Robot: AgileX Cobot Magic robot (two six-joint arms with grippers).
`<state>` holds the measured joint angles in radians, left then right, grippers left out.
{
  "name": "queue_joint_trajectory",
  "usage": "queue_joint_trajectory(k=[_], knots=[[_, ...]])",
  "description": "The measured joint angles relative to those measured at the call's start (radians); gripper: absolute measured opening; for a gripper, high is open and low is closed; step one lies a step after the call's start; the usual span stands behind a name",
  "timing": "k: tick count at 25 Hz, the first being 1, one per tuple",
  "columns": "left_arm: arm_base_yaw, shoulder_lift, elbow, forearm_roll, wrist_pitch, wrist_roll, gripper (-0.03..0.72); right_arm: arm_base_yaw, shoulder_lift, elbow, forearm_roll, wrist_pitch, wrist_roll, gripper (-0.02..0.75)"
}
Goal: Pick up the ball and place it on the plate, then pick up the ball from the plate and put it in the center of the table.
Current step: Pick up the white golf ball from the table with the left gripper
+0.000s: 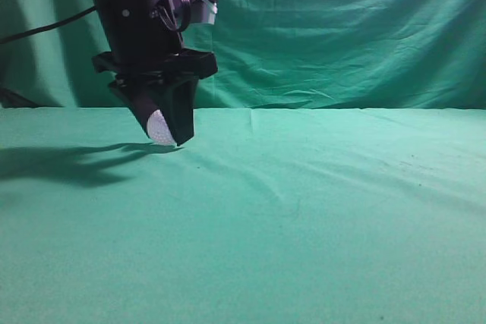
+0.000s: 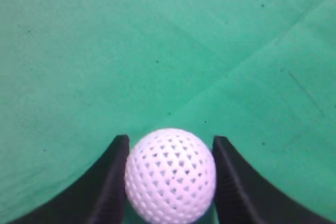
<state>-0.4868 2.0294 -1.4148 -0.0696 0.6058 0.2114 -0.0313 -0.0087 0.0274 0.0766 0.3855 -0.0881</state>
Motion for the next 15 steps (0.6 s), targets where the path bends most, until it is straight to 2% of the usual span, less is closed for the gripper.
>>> queue_joint_trajectory(k=[4, 7, 12, 15], knots=[[0.000, 0.000, -0.048, 0.017, 0.065, 0.000, 0.312, 0.000, 0.000, 0.000, 0.000, 0.000, 0.000, 0.000], [0.000, -0.002, -0.119, 0.033, 0.187, -0.003, 0.312, 0.000, 0.000, 0.000, 0.000, 0.000, 0.000, 0.000], [0.005, -0.057, -0.142, 0.079, 0.297, -0.113, 0.312, 0.000, 0.000, 0.000, 0.000, 0.000, 0.000, 0.000], [0.039, -0.139, -0.122, 0.080, 0.314, -0.145, 0.312, 0.000, 0.000, 0.000, 0.000, 0.000, 0.000, 0.000]])
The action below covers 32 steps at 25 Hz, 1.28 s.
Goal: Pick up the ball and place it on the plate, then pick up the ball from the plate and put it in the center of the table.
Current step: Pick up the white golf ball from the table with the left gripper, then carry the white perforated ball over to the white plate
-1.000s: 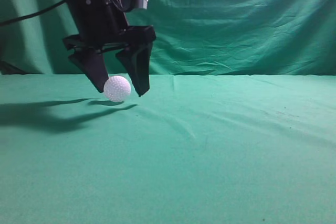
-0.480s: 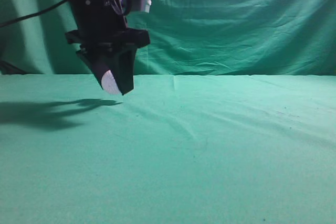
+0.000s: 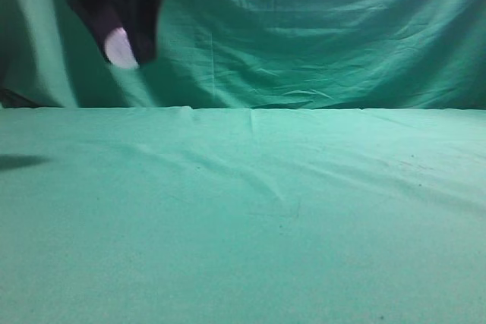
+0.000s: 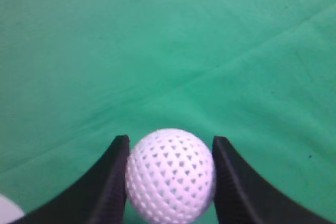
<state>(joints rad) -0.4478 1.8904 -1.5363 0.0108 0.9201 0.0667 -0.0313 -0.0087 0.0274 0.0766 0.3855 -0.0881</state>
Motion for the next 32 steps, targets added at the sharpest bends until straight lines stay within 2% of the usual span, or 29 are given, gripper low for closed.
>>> queue_joint_trajectory(k=[3, 13, 17, 24, 32], knots=[[0.066, -0.083, 0.031, 0.000, 0.027, -0.011, 0.312, 0.000, 0.000, 0.000, 0.000, 0.000, 0.000, 0.000], [0.429, -0.292, 0.302, 0.001, 0.012, -0.012, 0.312, 0.000, 0.000, 0.000, 0.000, 0.000, 0.000, 0.000], [0.522, -0.294, 0.383, 0.005, -0.013, -0.012, 0.312, 0.000, 0.000, 0.000, 0.000, 0.000, 0.000, 0.000], [0.623, -0.294, 0.444, 0.009, -0.108, -0.016, 0.312, 0.000, 0.000, 0.000, 0.000, 0.000, 0.000, 0.000], [0.627, -0.260, 0.444, 0.007, -0.191, -0.016, 0.312, 0.000, 0.000, 0.000, 0.000, 0.000, 0.000, 0.000]])
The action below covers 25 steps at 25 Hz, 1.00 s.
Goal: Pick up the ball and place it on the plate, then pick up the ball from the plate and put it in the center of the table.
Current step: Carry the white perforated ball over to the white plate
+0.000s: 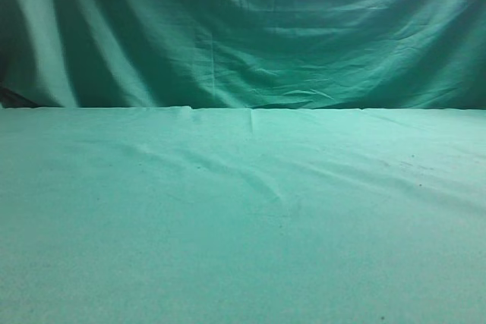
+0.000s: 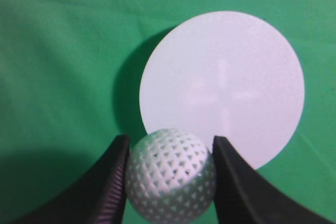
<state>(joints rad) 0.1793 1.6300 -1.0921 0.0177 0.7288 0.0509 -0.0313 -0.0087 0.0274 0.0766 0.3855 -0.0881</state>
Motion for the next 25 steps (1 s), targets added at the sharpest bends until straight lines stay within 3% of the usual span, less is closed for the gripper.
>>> queue_joint_trajectory(k=[9, 11, 14, 18, 19, 25], knots=[[0.000, 0.058, 0.000, 0.000, -0.029, 0.000, 0.312, 0.000, 0.000, 0.000, 0.009, -0.006, 0.000, 0.000], [0.000, 0.058, 0.000, 0.000, -0.029, 0.000, 0.312, 0.000, 0.000, 0.002, 0.083, -0.044, 0.012, 0.000], [0.000, 0.058, 0.000, 0.000, -0.030, 0.000, 0.312, 0.000, 0.000, 0.002, 0.289, -0.162, 0.049, 0.000], [0.000, 0.058, 0.000, 0.000, -0.030, 0.000, 0.312, 0.000, 0.000, 0.002, 0.360, -0.261, 0.058, 0.000], [0.000, 0.058, 0.000, 0.000, -0.030, 0.000, 0.312, 0.000, 0.000, -0.005, 0.360, -0.252, 0.045, 0.050], [0.000, 0.058, 0.000, 0.000, -0.041, 0.000, 0.312, 0.000, 0.183, -0.217, 0.348, -0.054, -0.138, 0.050]])
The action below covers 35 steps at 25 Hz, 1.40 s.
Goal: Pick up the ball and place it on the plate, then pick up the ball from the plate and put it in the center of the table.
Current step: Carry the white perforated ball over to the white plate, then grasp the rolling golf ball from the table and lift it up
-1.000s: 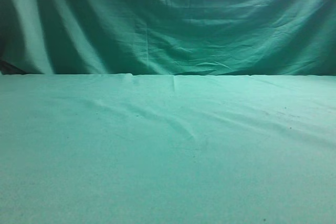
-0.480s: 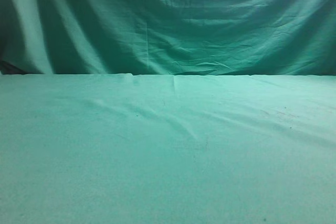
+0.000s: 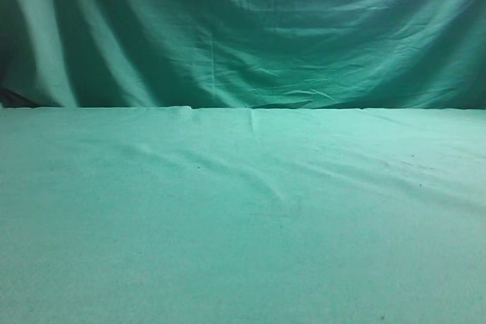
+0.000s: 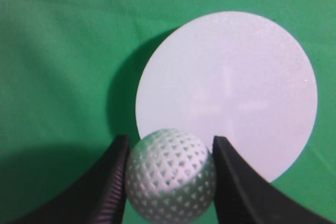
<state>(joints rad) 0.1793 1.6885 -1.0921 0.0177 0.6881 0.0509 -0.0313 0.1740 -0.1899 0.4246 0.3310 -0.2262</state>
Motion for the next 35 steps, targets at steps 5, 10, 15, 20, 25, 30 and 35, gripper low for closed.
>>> queue_joint_trajectory(k=[5, 10, 15, 20, 25, 30, 35], knots=[[0.000, 0.012, 0.000, 0.000, -0.036, 0.000, 0.312, 0.000, 0.240, -0.160, 0.007, 0.134, -0.028, 0.050], [0.000, 0.043, 0.000, 0.000, -0.068, 0.003, 0.312, 0.000, 0.312, -0.180, 0.026, 0.217, -0.092, 0.050], [0.000, 0.052, 0.000, 0.000, -0.086, 0.050, 0.312, 0.000, 0.385, -0.249, -0.054, 0.390, -0.204, 0.050], [0.000, 0.071, 0.000, -0.005, -0.104, 0.085, 0.312, 0.000, 0.427, -0.282, -0.098, 0.420, -0.215, 0.050], [0.000, 0.085, -0.002, -0.121, -0.115, 0.198, 0.312, 0.000, 0.427, -0.285, -0.101, 0.424, -0.218, 0.050], [0.000, 0.090, -0.101, -0.331, -0.009, 0.350, 0.617, 0.000, 0.427, -0.285, -0.095, 0.424, -0.218, 0.050], [0.000, 0.090, -0.262, -0.433, 0.161, 0.394, 0.645, 0.000, 0.427, -0.287, -0.090, 0.426, -0.218, 0.050]])
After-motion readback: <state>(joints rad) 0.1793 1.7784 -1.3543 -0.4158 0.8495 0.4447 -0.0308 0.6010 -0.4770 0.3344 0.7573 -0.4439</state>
